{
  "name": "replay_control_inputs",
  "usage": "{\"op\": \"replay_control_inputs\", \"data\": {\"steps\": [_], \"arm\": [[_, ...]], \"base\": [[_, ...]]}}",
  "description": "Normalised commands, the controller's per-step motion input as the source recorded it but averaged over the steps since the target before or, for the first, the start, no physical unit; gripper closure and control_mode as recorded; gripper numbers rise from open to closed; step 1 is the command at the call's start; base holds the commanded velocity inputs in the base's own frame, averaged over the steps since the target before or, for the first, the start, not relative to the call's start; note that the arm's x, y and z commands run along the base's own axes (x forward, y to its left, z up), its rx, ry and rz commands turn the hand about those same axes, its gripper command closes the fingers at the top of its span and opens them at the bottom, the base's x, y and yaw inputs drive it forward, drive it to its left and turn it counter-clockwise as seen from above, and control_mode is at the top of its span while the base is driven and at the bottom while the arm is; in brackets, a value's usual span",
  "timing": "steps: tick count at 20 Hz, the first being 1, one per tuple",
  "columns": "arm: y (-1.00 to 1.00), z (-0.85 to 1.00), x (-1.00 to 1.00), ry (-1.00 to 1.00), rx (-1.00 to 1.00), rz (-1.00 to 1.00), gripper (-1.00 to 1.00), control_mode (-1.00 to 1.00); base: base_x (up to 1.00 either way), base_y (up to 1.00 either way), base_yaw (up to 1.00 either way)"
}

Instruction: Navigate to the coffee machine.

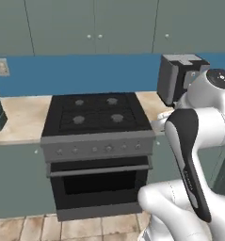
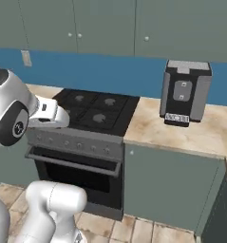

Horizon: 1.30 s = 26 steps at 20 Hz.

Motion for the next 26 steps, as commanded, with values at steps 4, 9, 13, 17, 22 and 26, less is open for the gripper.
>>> {"op": "replay_control_inputs", "data": {"steps": [4,9,13,17,22,26], "arm": [[0.00,0.00,0.00,0.00,0.00,0.00,-1.00,1.00],[0.00,0.00,0.00,0.00,0.00,0.00,-1.00,1.00],[0.00,0.00,0.00,0.00,0.00,0.00,-1.00,1.00],[0.00,0.00,0.00,0.00,0.00,0.00,-1.00,1.00],[0.00,0.00,0.00,0.00,0.00,0.00,-1.00,1.00],[0.00,0.00,0.00,0.00,0.00,0.00,-1.00,1.00]], "base": [[-0.22,-0.45,-0.56],[0.06,-0.64,-0.23],[0.25,-0.70,-0.01],[0.31,-0.43,0.00],[0.51,-0.08,0.00],[0.66,-0.06,0.01]]}}
